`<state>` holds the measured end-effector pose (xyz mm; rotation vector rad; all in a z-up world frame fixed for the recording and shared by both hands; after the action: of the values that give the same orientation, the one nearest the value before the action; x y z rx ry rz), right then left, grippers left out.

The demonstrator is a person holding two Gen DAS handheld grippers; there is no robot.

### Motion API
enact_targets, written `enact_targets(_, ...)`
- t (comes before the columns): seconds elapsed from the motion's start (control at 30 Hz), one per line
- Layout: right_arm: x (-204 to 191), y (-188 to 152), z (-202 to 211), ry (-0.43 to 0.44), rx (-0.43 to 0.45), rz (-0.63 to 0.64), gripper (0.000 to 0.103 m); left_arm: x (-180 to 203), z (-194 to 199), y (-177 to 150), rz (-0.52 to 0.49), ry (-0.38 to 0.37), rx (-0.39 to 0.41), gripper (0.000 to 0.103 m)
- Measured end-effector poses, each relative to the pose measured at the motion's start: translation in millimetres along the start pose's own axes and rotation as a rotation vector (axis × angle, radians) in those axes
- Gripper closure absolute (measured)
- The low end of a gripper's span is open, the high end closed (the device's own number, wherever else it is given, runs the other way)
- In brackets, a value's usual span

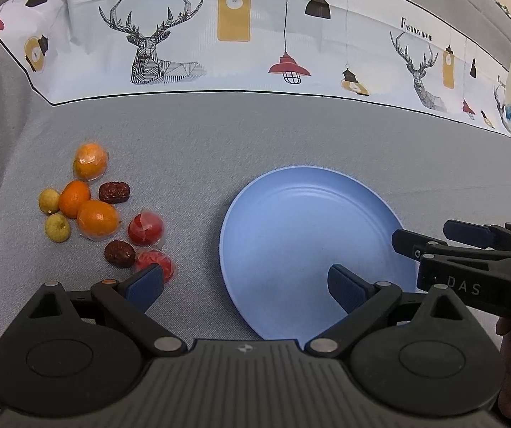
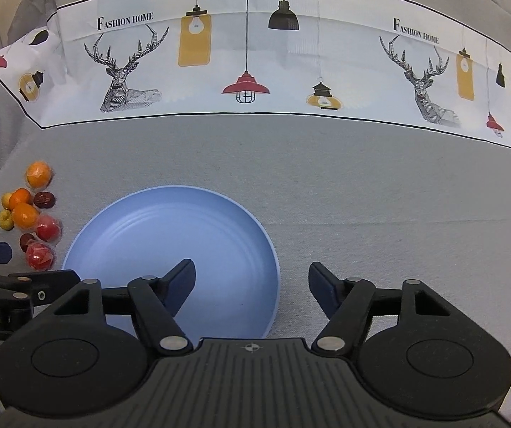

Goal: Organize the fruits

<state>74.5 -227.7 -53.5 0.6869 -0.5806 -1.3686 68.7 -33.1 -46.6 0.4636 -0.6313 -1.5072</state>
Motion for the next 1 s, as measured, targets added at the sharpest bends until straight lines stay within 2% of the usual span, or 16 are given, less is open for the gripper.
enact_targets(1.0, 1.7, 1.1, 2.8, 0.027, 0.009, -0.002, 0.034, -0.3, 0.6, 0.8, 0.0, -0.002, 0.0, 0.004)
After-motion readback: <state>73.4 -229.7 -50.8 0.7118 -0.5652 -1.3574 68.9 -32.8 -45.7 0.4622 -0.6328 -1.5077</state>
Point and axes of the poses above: each gripper's, at about its wrist camera, not at the fingertips, and z roughly against the way its jaws point, x to its right, y to its top, the point moved 5 cm from there along -z, roughly the way its jaws point, and after that the axes turned 6 degrees about x, right-handed, at the moved point
